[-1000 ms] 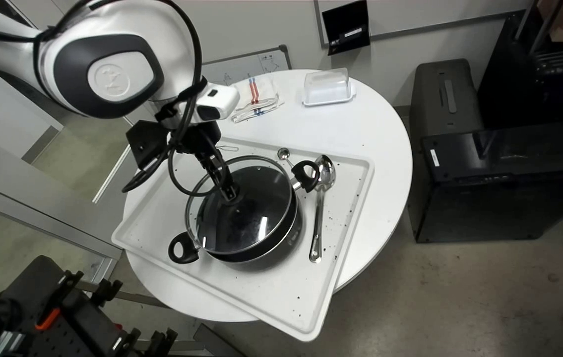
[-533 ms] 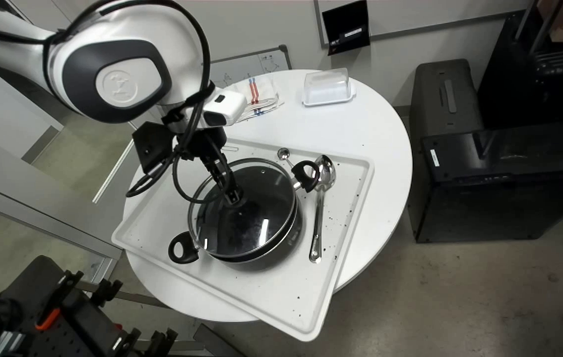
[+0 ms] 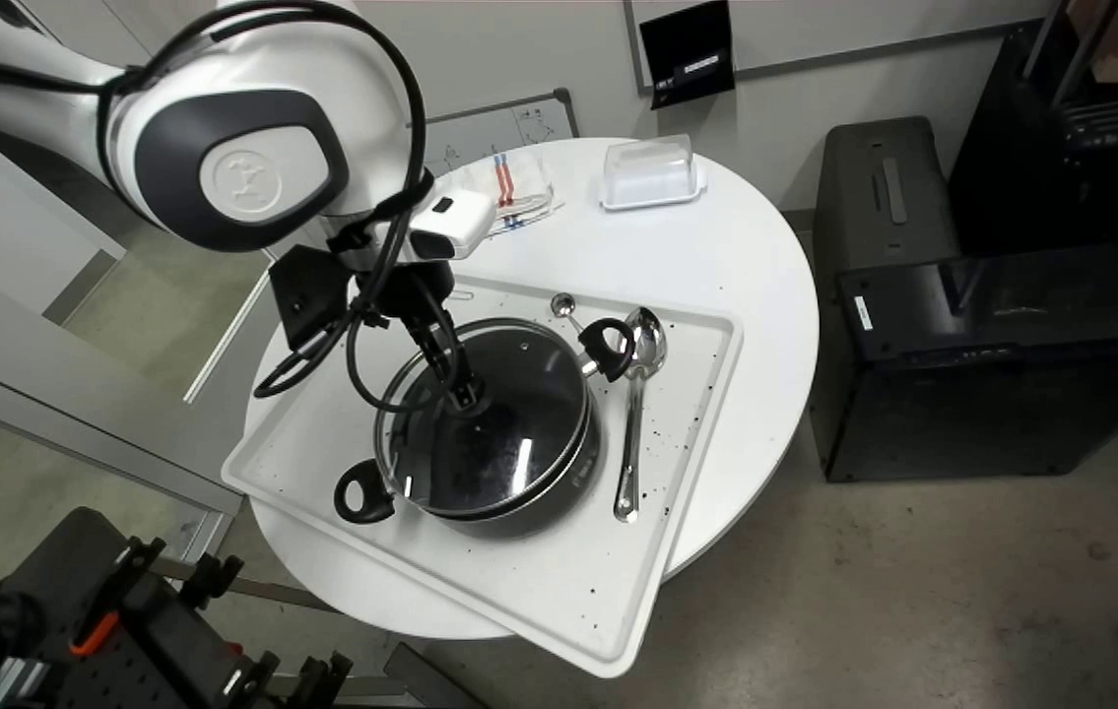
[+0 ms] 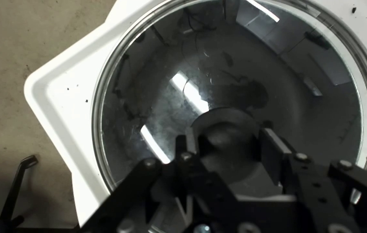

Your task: Put the clear lid on the black pot

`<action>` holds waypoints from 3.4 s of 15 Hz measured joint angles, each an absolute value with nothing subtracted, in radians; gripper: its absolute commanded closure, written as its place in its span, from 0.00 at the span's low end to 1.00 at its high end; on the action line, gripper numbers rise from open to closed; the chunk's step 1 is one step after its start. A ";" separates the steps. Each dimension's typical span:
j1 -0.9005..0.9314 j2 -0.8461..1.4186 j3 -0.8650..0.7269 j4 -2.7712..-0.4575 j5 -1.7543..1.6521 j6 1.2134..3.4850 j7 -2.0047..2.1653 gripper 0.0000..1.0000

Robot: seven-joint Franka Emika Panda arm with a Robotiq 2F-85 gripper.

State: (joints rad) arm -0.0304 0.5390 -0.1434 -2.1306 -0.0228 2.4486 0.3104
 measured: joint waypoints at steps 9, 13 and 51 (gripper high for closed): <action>-0.038 0.556 -0.143 -2.115 -0.010 2.449 0.310 0.76; -0.039 0.564 -0.143 -2.108 -0.009 2.449 0.310 0.76; -0.035 0.596 -0.138 -2.081 -0.009 2.393 0.311 0.12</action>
State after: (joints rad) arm -0.0347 0.5964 -0.1378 -2.0808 -0.0093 2.3932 0.3105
